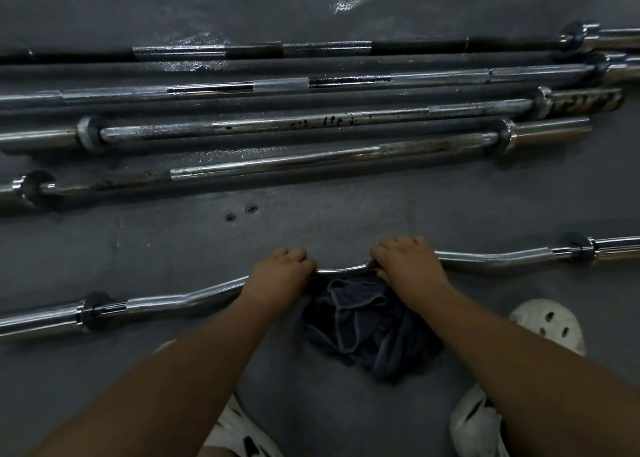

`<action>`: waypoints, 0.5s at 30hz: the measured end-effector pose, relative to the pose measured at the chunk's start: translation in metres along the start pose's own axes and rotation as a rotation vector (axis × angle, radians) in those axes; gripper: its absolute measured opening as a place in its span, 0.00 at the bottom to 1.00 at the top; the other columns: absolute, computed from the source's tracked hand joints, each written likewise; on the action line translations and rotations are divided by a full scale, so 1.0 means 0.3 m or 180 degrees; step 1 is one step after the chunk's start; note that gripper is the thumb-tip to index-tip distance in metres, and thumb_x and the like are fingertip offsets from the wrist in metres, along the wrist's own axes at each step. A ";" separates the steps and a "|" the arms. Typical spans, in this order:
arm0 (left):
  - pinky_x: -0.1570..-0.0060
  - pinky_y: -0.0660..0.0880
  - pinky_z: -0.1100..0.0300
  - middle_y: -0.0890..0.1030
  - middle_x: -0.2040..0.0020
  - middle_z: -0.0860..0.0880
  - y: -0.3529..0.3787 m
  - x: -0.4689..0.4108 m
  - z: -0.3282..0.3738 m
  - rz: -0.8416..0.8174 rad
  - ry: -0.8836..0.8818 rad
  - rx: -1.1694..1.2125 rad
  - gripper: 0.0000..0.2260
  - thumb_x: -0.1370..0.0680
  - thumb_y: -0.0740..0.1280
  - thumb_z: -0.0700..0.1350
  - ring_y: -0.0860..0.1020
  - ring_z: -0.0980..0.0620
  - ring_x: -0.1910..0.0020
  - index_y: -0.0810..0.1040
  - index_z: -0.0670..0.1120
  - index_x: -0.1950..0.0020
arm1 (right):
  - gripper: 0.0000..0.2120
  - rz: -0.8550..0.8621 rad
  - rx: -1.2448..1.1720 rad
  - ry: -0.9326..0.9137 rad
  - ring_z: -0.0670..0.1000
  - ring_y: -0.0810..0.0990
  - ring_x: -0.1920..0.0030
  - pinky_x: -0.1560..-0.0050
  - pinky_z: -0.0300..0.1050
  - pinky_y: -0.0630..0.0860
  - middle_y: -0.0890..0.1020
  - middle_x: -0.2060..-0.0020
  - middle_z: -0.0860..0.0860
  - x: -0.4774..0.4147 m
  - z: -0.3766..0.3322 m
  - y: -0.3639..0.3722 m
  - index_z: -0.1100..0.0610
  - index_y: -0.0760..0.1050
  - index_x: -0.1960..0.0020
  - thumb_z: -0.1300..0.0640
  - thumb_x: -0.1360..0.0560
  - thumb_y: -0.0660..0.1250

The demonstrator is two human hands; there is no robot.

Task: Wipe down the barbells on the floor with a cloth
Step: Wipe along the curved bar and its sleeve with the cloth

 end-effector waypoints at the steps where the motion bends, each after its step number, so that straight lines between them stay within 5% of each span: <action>1: 0.59 0.72 0.55 0.75 0.43 0.50 -0.003 -0.008 -0.004 -0.0075 0.0048 0.0041 0.11 0.21 0.65 0.49 0.75 0.45 0.46 0.76 0.53 0.39 | 0.09 -0.0084 0.0008 -0.0047 0.54 0.76 0.42 0.46 0.49 0.66 0.78 0.44 0.47 -0.008 0.004 -0.001 0.48 0.74 0.43 0.50 0.23 0.65; 8: 0.49 0.75 0.53 0.76 0.40 0.51 -0.027 -0.034 -0.024 -0.0273 0.0128 0.0256 0.13 0.20 0.64 0.52 0.76 0.46 0.43 0.74 0.53 0.36 | 0.13 -0.0438 -0.0049 -0.0401 0.55 0.77 0.41 0.44 0.48 0.70 0.79 0.43 0.50 -0.062 0.036 -0.018 0.51 0.76 0.41 0.48 0.23 0.67; 15: 0.52 0.72 0.57 0.74 0.39 0.52 -0.049 -0.043 -0.038 -0.0105 0.0150 0.0209 0.13 0.19 0.62 0.53 0.72 0.50 0.42 0.75 0.53 0.36 | 0.12 -0.0557 -0.0386 -0.0418 0.55 0.78 0.43 0.45 0.49 0.75 0.79 0.45 0.50 -0.091 0.062 -0.019 0.49 0.78 0.41 0.47 0.23 0.67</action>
Point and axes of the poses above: each hand's wrist, its own x-axis away from the middle knuckle, its own y-axis out of the palm, z = x × y, the point moved 5 cm from there along -x, towards the middle knuckle
